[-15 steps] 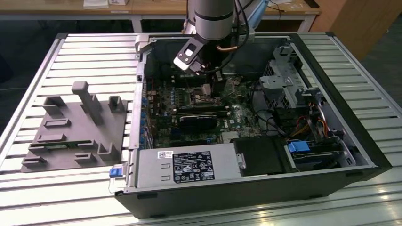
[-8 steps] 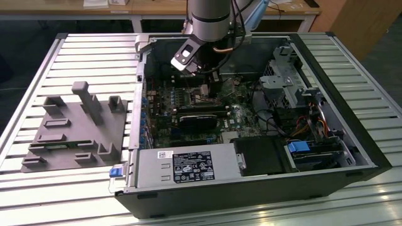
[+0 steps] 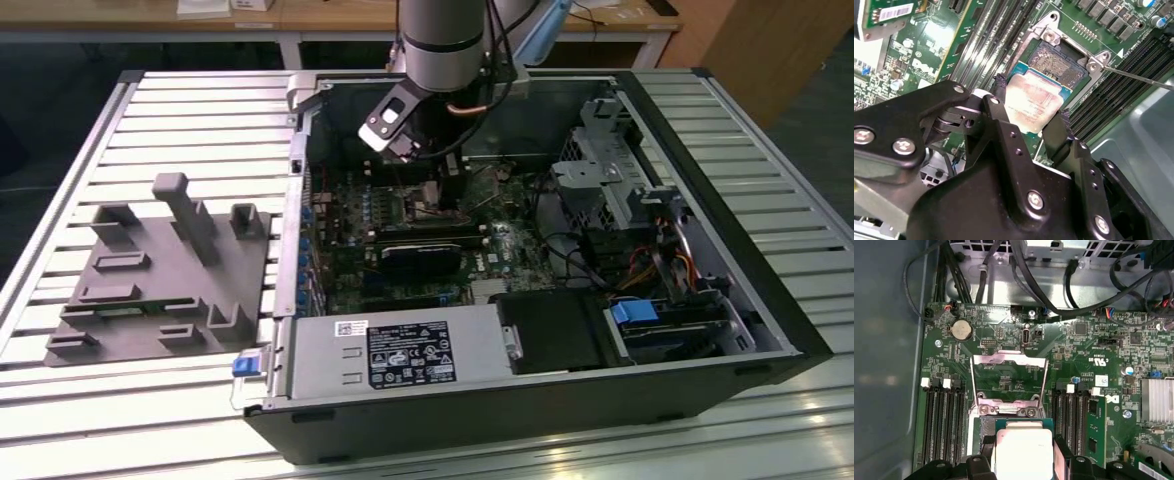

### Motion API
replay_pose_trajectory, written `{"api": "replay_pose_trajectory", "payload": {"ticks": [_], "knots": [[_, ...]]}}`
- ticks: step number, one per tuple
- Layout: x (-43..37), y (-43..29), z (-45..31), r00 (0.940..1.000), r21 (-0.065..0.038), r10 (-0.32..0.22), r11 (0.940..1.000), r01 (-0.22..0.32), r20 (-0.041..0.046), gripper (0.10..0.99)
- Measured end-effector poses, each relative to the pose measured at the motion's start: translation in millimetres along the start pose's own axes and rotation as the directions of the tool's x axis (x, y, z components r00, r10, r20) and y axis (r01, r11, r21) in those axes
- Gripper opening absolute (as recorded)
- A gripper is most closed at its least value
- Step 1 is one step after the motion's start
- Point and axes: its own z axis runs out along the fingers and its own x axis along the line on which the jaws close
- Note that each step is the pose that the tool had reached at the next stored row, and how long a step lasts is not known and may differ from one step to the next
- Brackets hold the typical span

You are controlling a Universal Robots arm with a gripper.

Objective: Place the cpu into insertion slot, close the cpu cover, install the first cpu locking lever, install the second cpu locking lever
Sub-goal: 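Place the cpu into insertion slot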

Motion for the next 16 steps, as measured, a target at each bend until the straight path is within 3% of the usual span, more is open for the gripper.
{"api": "replay_pose_trajectory", "payload": {"ticks": [16], "knots": [[6.6,-7.9,15.9,0.9998,0.0,0.018,0.9998,-0.018,0.0016,0.541]]}}
